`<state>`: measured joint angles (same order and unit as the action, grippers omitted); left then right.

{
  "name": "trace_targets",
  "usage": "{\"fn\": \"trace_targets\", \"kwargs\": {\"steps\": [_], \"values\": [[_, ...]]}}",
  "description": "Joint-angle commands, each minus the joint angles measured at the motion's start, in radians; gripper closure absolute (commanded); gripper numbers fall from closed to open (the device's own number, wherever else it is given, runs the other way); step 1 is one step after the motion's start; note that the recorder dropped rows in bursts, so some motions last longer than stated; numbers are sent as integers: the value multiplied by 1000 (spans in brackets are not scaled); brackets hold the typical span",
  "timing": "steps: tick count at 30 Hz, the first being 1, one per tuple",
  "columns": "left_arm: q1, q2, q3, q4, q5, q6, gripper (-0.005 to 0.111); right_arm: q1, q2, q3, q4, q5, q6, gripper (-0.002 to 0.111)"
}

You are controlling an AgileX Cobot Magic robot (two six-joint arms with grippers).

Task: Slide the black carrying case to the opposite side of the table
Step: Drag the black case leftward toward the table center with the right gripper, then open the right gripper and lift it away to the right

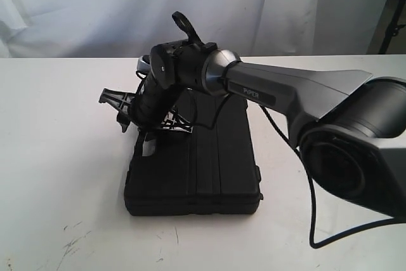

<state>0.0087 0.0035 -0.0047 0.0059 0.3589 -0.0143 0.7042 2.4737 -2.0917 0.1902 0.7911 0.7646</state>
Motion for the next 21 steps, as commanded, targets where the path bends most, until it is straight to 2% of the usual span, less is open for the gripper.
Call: {"fn": "trace_targets", "kwargs": {"steps": [1, 10, 12, 13, 16, 21], "values": [[3, -4, 5, 3, -14, -9, 107, -12, -23, -1, -18, 19, -32, 61], [3, -4, 5, 3, -14, -9, 107, -29, -139, -1, -11, -4, -85, 64], [3, -4, 5, 3, -14, -9, 107, -45, -177, -1, 30, 2, -180, 74], [3, -4, 5, 3, -14, -9, 107, -60, -202, -1, 70, 13, -253, 85], [3, -4, 5, 3, -14, -9, 107, -99, -243, -1, 108, 81, -397, 108], [3, -4, 5, 3, -14, -9, 107, -149, -272, 0, 90, 230, -514, 108]]}}
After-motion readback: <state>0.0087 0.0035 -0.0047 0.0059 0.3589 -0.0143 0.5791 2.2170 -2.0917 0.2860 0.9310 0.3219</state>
